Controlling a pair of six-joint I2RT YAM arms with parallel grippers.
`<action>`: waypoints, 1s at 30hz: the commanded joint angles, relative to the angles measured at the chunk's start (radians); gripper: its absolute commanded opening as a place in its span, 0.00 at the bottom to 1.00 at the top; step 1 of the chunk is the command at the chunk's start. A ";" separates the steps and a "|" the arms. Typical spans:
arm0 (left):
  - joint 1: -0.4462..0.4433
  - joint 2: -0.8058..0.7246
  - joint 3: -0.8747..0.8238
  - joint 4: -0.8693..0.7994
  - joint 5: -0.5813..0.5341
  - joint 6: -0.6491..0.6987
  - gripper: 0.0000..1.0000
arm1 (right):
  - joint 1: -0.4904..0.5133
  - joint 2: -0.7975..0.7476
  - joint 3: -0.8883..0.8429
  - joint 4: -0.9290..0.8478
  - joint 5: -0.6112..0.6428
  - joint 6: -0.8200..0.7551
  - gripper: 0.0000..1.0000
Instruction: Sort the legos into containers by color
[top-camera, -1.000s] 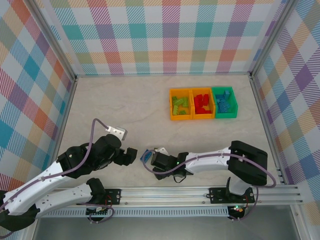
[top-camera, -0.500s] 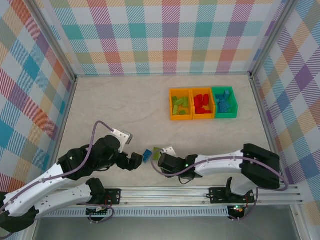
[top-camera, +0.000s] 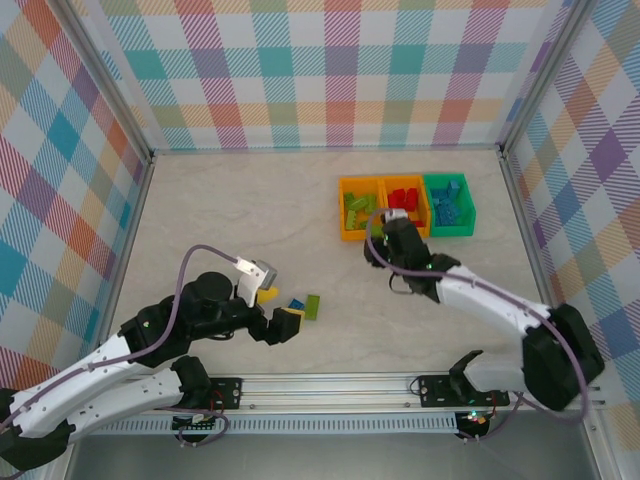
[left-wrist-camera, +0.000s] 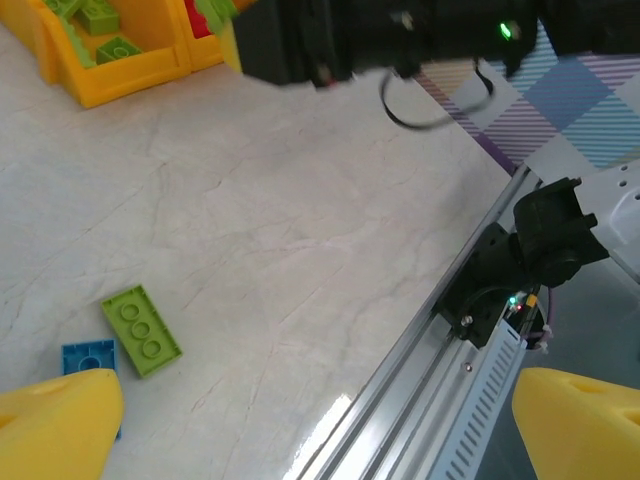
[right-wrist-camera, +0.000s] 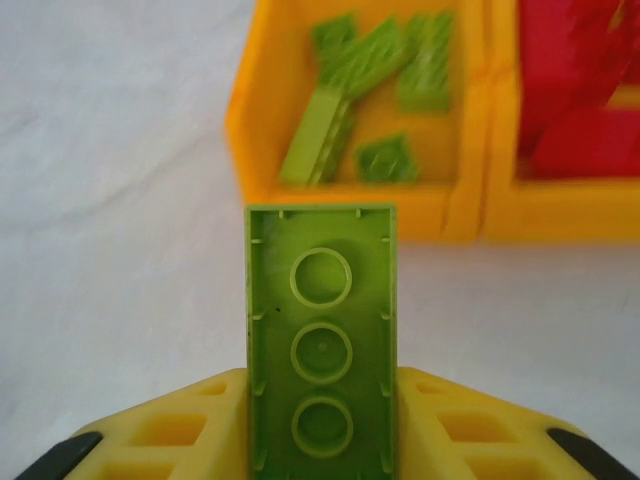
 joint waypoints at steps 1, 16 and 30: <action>-0.005 0.028 -0.007 0.043 -0.018 -0.020 1.00 | -0.085 0.165 0.134 0.066 -0.109 -0.118 0.37; -0.005 0.103 -0.012 -0.080 -0.251 -0.183 1.00 | -0.131 0.390 0.404 0.008 -0.184 -0.094 0.64; -0.102 0.698 0.195 -0.081 -0.405 -0.311 0.93 | -0.129 -0.350 -0.112 -0.152 -0.541 -0.047 0.99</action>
